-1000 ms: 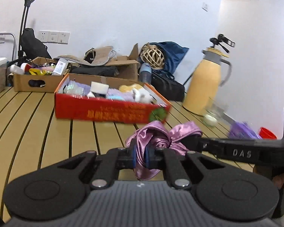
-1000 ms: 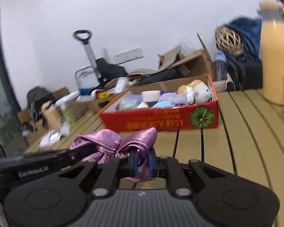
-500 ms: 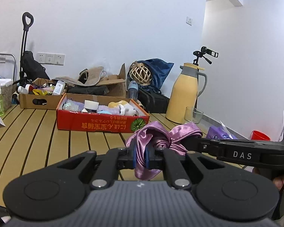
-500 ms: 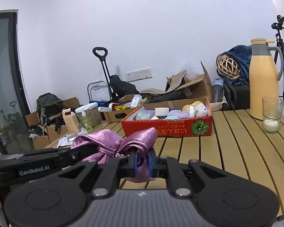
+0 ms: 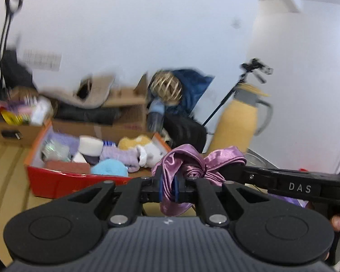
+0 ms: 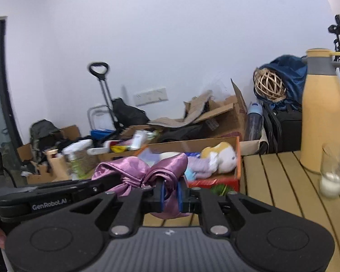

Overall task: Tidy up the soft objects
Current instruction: 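Carry the purple bow over the box with both grippers, then lower the bow into the box and open both grippers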

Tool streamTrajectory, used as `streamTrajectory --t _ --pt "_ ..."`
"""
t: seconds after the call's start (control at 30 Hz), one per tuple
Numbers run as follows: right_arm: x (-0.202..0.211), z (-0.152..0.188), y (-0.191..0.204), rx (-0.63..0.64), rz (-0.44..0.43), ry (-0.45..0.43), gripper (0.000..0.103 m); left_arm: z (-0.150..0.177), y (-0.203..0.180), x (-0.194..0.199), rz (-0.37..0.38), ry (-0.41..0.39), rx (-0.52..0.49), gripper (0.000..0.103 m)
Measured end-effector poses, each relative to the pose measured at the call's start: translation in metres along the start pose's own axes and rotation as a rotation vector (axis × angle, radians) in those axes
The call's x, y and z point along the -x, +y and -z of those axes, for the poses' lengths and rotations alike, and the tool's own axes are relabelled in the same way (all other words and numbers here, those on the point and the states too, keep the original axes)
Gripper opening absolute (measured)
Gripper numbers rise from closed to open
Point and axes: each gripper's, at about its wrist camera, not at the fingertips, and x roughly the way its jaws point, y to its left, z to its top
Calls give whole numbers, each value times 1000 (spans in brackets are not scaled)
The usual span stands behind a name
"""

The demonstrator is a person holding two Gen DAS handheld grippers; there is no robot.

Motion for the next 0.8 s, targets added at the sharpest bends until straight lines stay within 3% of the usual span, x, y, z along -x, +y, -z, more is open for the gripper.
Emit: streamTrajectory --t 0.1,0.23,0.4,0.47,0.53,0.57,0.6,0.67,0.77,0.8 --pt "-63 -29 -28 -13 27 75 11 -19 25 -65 -27 75 40 9" --pt "-133 -44 -51 -15 76 159 11 -32 46 -130 -51 135 47 9" --pt "-194 -45 -64 56 179 259 11 -12 60 -187 -95 256 43 12" --pt "-209 -38 -64 89 171 313 11 0 62 -189 -83 275 2 16" --pt "-215 -30 -60 133 186 338 12 3 61 -182 -76 245 -41 25" --pt "-217 -27 -57 159 202 344 15 2 62 -177 -73 240 -39 42" --pt "-218 -24 -56 167 206 351 18 0 63 -171 -62 231 -32 51" --pt "-217 -21 -54 165 182 377 22 -6 64 -157 -66 211 -50 54" --pt "-208 -22 -53 158 165 382 38 -18 66 -130 -93 166 -88 57" --pt "-203 -26 -51 157 173 371 38 -25 67 -122 -105 152 -100 58"
